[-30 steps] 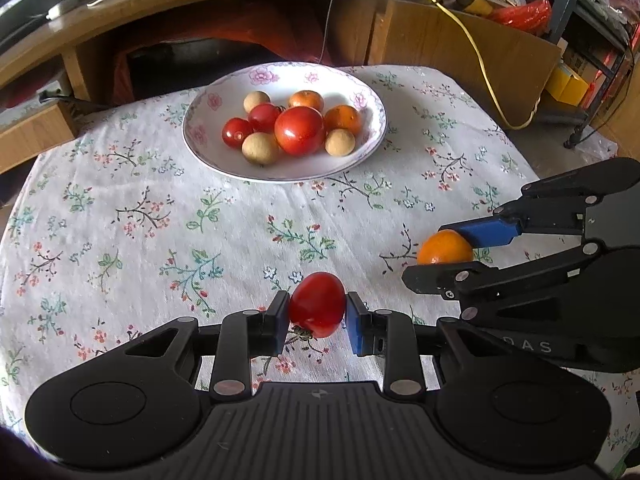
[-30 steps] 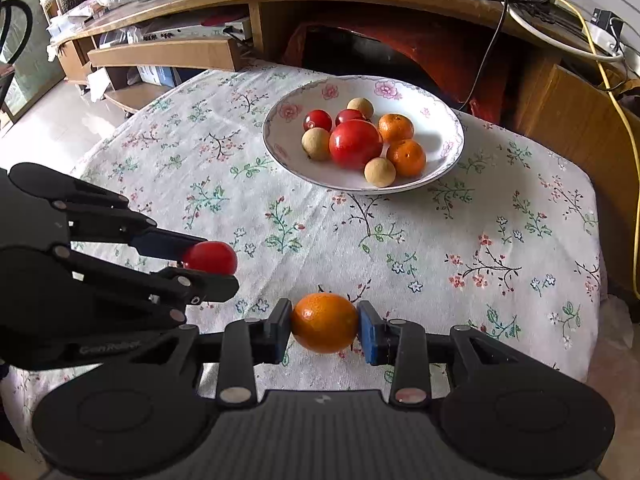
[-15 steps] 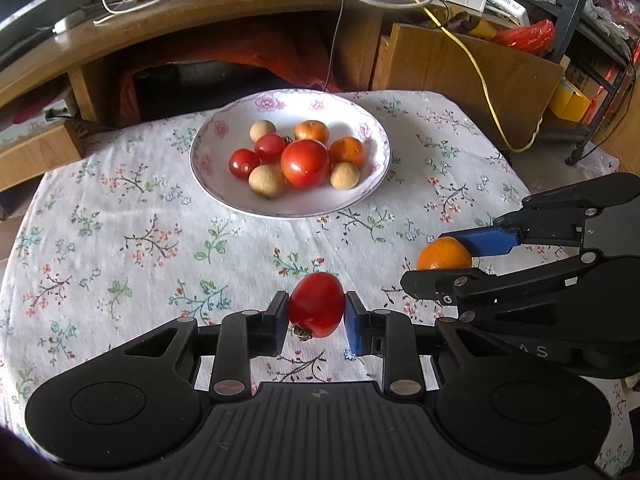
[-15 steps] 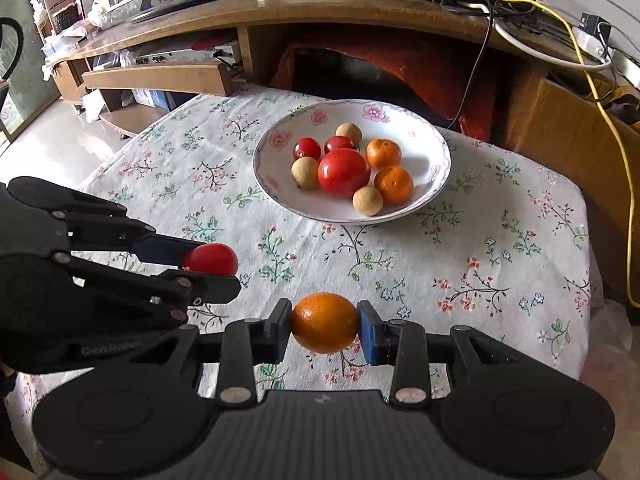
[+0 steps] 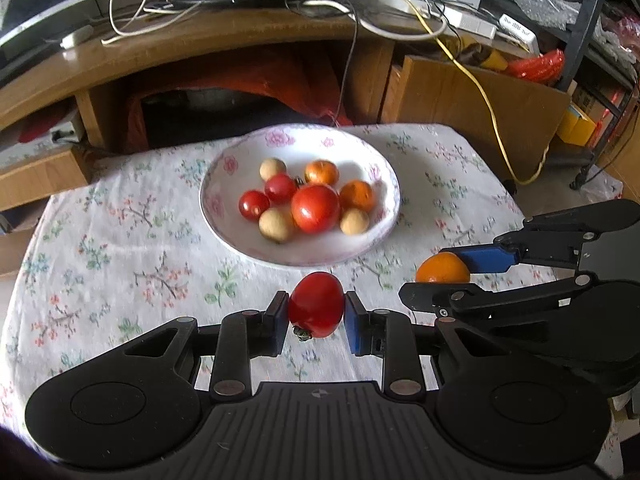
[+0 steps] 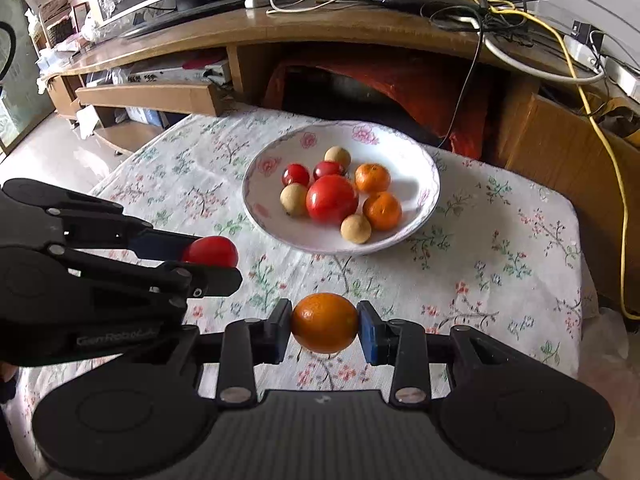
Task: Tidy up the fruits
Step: 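Carry the cherry tomato and the mandarin toward the white bowl with both tools, then lower both fruits into the white bowl and open both tools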
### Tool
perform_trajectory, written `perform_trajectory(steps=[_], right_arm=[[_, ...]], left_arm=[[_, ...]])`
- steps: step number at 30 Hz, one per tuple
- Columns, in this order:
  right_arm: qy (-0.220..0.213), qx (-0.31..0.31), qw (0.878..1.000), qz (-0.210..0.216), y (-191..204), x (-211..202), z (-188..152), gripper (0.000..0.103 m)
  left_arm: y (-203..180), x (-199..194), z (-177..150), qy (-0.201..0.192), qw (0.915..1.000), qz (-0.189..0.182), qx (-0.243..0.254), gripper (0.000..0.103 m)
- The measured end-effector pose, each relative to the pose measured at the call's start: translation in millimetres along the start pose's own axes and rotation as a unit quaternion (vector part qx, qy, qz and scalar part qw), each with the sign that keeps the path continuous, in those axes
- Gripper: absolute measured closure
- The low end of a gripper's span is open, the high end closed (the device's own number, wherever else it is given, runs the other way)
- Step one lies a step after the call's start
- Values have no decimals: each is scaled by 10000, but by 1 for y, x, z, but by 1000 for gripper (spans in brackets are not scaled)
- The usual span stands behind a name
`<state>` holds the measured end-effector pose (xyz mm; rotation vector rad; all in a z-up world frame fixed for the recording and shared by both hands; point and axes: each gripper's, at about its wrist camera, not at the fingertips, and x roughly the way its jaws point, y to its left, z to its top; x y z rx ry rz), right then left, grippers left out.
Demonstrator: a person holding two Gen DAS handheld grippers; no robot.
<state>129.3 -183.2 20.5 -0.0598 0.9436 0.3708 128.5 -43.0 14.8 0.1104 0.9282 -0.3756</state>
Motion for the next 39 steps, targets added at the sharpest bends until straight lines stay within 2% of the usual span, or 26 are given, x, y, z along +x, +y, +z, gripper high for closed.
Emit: perform_trajectory(steps=[18,39], right_arm=[[-291,212,9992,-166,-20,16,37,68],[-295,164,9992,-194,-35,57,60,68]], left_arm=[[11,21,39,-147,9997,122,-145,68],[31,59,58,37,9986,252,-463,68]])
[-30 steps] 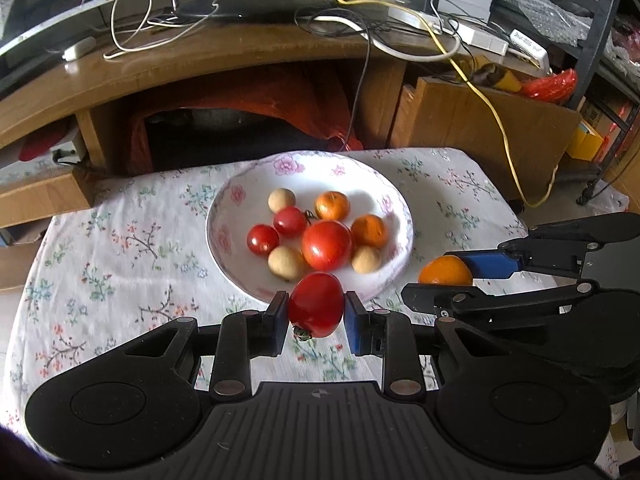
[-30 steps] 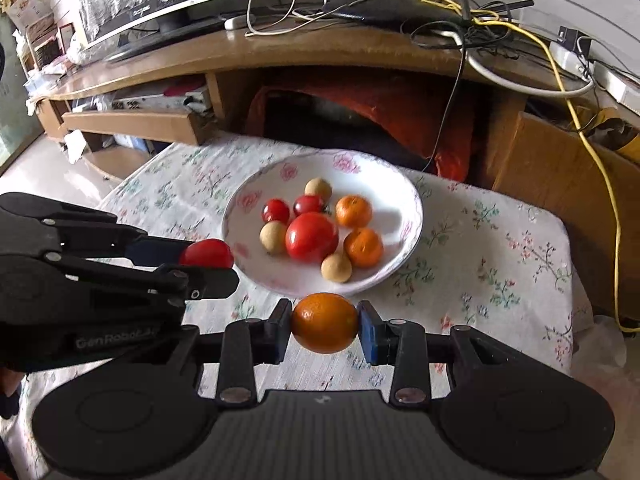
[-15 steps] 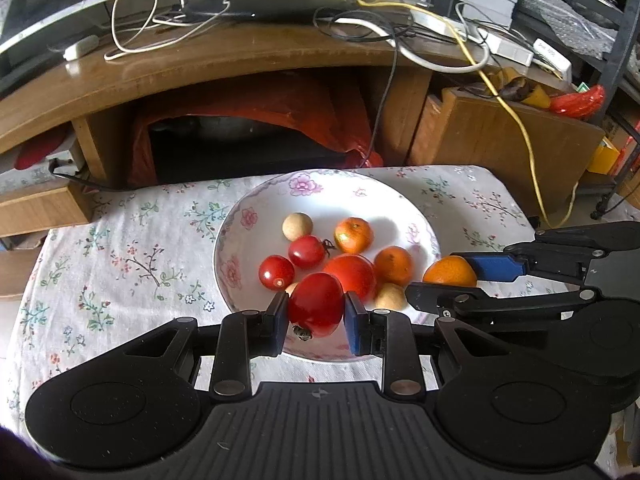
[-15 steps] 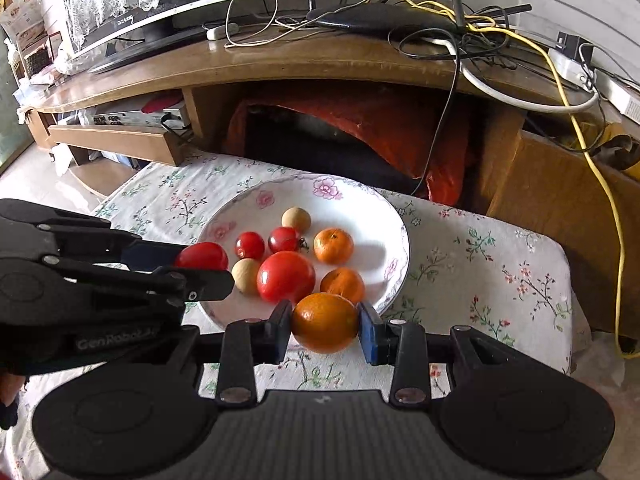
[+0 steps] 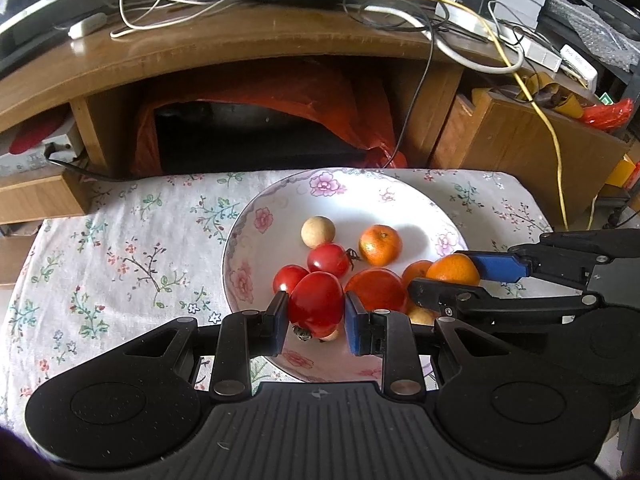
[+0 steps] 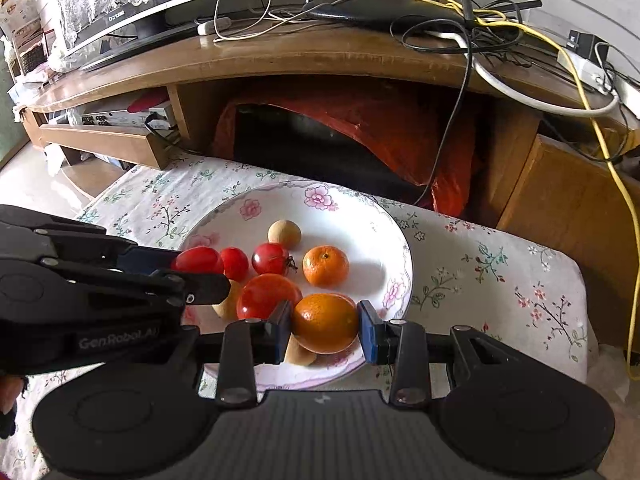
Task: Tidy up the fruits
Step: 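Lower both fruits into the white bowl and open both tools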
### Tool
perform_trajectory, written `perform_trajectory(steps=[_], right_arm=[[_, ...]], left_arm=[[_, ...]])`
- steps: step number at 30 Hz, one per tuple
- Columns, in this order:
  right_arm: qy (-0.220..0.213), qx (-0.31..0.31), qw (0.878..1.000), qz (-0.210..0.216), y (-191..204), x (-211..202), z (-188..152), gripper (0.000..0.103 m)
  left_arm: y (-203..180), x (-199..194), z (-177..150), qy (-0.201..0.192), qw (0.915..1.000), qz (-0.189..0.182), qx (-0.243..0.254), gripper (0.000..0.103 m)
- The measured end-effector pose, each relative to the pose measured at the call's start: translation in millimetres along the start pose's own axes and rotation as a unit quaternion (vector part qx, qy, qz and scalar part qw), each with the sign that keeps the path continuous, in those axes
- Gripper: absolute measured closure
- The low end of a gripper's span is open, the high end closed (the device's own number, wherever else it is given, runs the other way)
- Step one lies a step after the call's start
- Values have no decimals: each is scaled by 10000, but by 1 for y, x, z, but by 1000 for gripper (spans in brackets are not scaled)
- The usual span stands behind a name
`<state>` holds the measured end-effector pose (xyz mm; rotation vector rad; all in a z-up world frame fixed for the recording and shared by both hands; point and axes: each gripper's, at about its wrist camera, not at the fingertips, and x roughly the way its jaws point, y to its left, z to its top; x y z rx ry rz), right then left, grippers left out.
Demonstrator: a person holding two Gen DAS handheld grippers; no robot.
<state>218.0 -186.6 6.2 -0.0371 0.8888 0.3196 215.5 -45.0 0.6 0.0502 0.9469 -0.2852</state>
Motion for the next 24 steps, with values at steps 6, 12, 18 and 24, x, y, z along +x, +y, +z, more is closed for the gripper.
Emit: perform_trajectory(steps=[6,12,18,24], right_arm=[[-59,-2,10000,30,-4,7,3,68],[-181,123,9997,102,-7,10,8,67],[-199,317,9991,195,-9,10,10,67],[-283,450,9983,218,-11,5,12,67]], left_arm=[[1,8,0,80,10000,18,-17,68],[3,9,1,63,9999,90,-74,67],[5,6,2,20,9998,108,-149,64],[6,1,2,-29,9998,81,-197,59]])
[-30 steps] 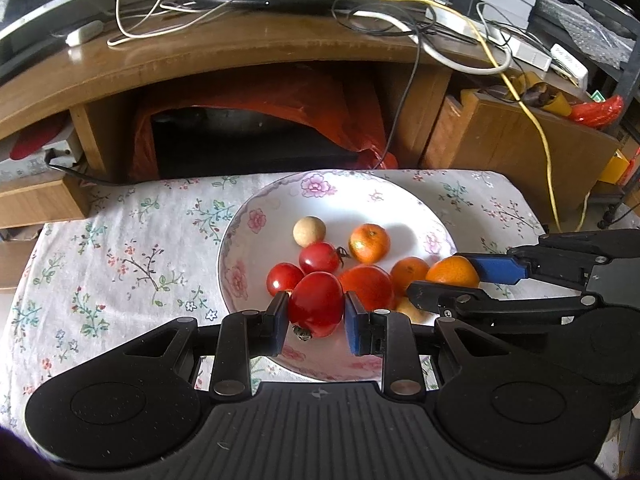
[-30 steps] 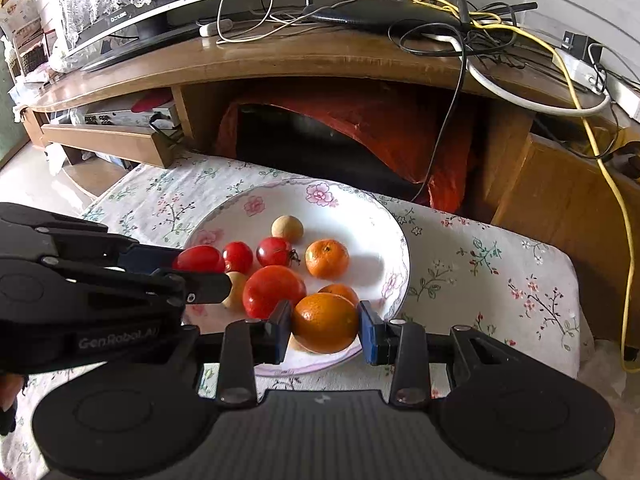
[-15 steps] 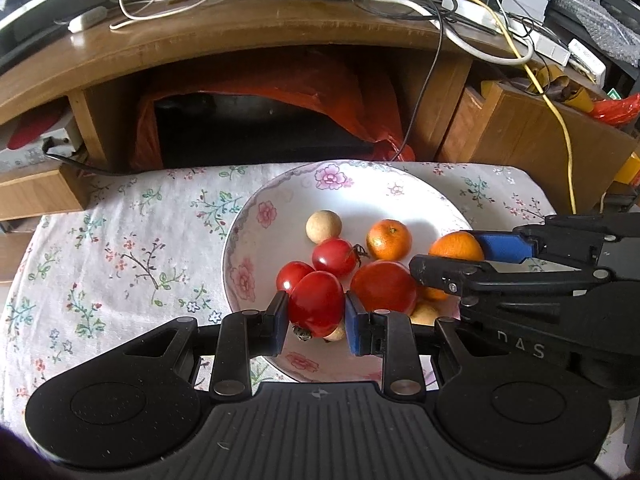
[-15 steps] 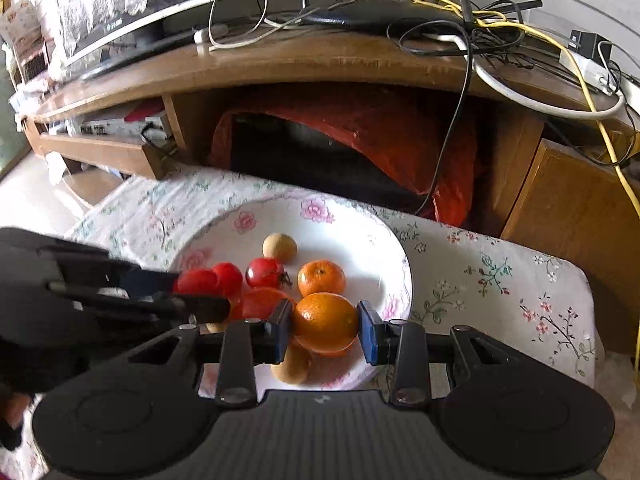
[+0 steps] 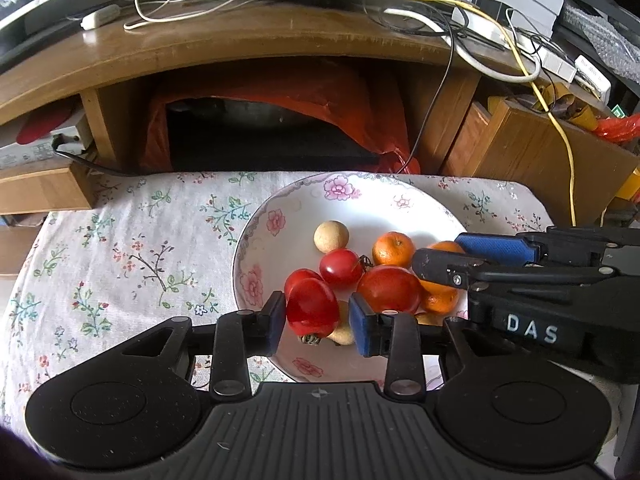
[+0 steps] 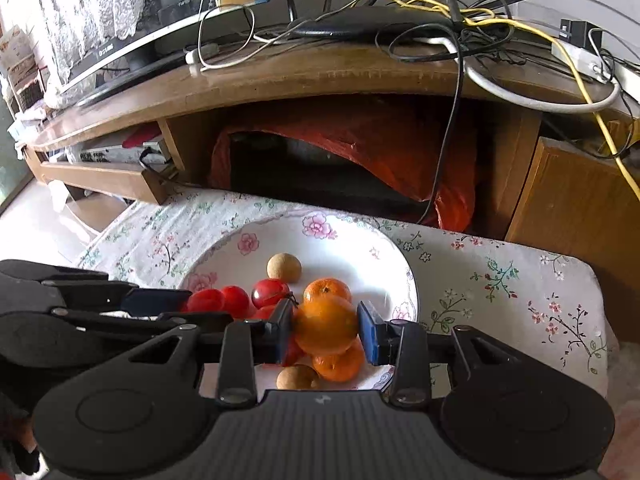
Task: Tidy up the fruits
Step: 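Lower both fruits into the white bowl and open both tools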
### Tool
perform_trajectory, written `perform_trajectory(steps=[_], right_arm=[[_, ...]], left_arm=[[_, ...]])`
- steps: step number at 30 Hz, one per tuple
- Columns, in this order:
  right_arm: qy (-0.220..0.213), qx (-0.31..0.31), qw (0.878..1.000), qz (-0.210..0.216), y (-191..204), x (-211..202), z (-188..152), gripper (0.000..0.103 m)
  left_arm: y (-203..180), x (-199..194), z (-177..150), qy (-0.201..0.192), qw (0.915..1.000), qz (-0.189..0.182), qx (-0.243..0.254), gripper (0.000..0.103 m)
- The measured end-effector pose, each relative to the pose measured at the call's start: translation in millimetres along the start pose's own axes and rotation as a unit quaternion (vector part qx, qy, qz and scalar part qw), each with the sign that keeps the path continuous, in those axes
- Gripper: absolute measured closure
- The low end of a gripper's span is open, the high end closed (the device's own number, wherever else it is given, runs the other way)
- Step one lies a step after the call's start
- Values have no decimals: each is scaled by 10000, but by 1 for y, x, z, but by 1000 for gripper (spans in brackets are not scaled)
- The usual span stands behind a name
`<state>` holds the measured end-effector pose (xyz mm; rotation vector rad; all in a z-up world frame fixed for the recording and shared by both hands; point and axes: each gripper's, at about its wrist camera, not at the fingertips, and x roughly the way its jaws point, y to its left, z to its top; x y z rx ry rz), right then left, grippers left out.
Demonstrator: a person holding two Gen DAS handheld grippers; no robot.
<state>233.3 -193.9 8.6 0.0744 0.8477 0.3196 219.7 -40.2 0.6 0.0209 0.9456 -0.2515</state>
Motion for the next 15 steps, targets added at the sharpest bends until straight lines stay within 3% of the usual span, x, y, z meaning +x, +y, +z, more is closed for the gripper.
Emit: perform_trajectory(steps=[9,11,13,15], right_arm=[[-124,168,9998,55,-2,-11,4,67],[-136,178,9997,42,-1,-12,5,67],[-164,204,9997,26,-1,-14,5,67],[-196,233,9995,65,0,-18,5,66]], left_arm=[[-1,-7,1,-80,10000,8,-17,57],[-1,-9,0,-95,10000,7,-12,54],[-3,-12,-1,-140,9999,-46,-1,40],[-7,-17,-2,-194,9998,-67,67,40]])
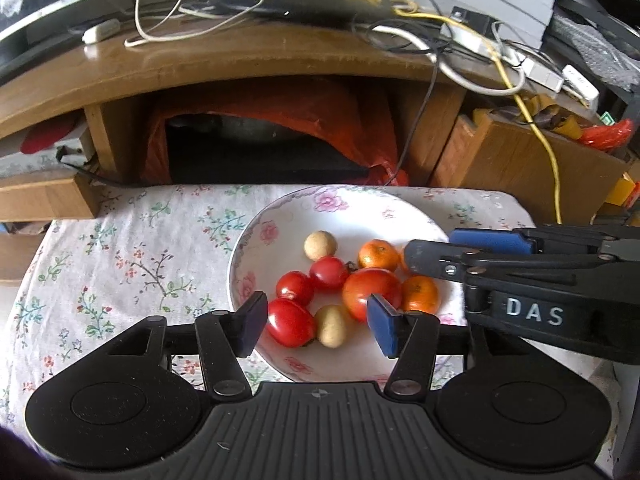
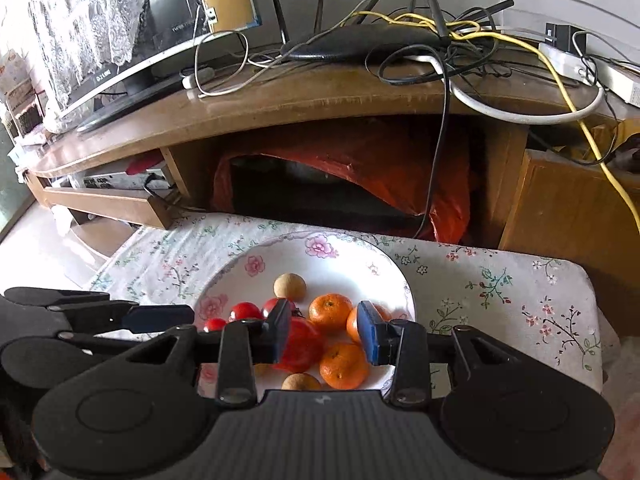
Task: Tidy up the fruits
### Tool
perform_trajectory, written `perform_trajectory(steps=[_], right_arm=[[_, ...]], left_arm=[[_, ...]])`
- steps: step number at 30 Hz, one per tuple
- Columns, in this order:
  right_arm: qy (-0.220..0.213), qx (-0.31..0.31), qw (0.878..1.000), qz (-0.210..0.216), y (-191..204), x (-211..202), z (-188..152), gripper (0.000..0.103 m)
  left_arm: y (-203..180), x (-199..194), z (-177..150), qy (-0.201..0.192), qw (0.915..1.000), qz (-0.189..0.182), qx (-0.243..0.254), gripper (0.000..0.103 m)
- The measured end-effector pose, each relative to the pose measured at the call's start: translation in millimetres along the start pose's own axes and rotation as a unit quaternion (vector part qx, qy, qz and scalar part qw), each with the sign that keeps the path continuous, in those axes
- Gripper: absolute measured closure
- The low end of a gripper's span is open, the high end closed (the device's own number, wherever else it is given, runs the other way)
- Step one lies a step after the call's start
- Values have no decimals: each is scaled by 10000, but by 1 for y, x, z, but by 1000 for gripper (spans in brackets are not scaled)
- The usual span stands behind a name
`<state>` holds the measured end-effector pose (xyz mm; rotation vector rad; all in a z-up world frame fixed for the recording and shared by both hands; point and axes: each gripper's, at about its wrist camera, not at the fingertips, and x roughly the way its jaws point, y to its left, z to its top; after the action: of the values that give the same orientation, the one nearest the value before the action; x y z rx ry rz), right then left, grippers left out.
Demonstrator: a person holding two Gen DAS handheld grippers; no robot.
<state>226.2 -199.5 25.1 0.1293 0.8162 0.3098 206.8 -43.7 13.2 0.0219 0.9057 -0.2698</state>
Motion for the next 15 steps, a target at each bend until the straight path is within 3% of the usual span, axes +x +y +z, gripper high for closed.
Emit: perform_trajectory(steps=[5,15], right_arm=[[-81,-41,9999,-46,7,-12,-1,65],[-34,224,9992,-321,5,-41,-19,65]], left_arm=[[-10,-12,-5,-122,9995,138,253,35],[1,-35,-25,-172,9994,312,-25,24]])
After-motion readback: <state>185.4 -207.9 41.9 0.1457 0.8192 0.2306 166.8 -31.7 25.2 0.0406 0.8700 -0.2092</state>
